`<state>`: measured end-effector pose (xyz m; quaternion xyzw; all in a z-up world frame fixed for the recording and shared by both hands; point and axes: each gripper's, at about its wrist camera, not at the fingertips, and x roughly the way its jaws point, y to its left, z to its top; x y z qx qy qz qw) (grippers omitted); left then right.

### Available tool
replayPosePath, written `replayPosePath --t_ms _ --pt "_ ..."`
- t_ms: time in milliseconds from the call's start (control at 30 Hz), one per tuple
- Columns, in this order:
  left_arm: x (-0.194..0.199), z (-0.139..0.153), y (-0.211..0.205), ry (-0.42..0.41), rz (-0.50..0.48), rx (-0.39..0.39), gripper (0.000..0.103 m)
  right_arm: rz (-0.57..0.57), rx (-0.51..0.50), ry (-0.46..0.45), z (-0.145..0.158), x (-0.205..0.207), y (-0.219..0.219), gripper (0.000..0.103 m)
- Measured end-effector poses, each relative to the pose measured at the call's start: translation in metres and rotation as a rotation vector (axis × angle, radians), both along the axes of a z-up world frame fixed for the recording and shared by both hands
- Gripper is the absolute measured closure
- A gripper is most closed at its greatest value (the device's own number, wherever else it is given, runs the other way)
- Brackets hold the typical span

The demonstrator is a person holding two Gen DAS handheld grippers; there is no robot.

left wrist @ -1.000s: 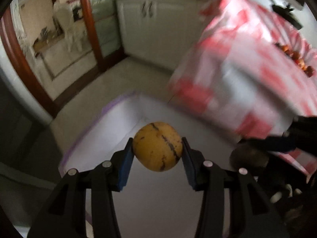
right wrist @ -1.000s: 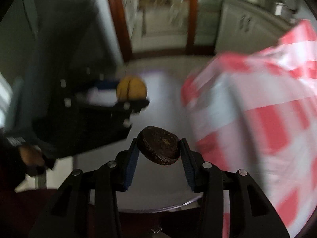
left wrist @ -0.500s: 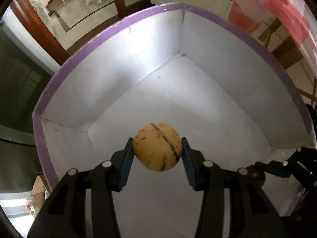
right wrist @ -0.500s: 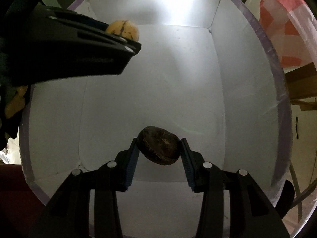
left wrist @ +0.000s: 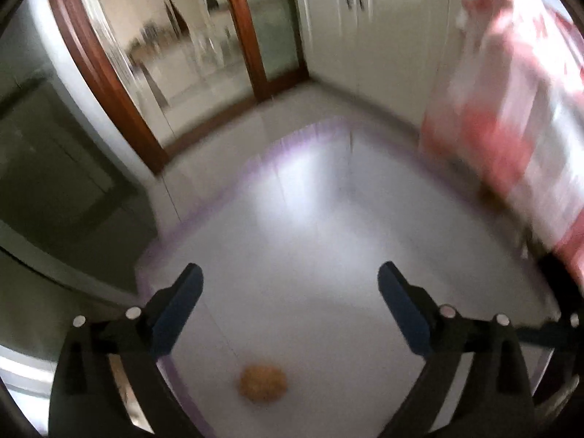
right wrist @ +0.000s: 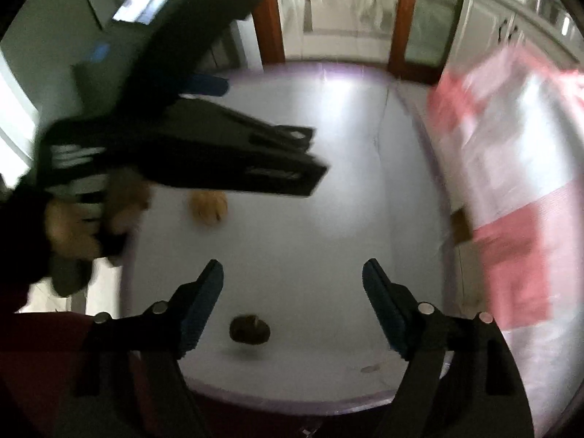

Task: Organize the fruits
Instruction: 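Open both tools to drop the fruits into the box, then return to table, then grasp an orange with the right tool while the left tool grasps a dark brown fruit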

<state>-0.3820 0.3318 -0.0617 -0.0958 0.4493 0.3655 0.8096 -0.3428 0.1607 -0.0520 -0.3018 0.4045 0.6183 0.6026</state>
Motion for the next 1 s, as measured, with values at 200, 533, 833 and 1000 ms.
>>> replayPosePath --t_ms 200,533,833,1000 --pt "0.039 0.08 -0.04 -0.088 -0.084 0.313 0.001 -0.063 0.252 0.067 0.085 0.029 -0.048 0.015" --pt "0.178 0.166 -0.171 -0.296 -0.378 0.421 0.001 -0.548 0.547 0.036 0.182 0.162 -0.201 0.015" --pt "0.354 0.128 -0.293 -0.257 -0.689 -0.031 0.001 -1.252 0.55 0.077 0.147 0.305 -0.367 0.015" --pt "0.418 0.091 -0.351 -0.238 -0.8 -0.19 0.001 -1.565 0.501 0.1 0.101 0.366 -0.46 0.015"
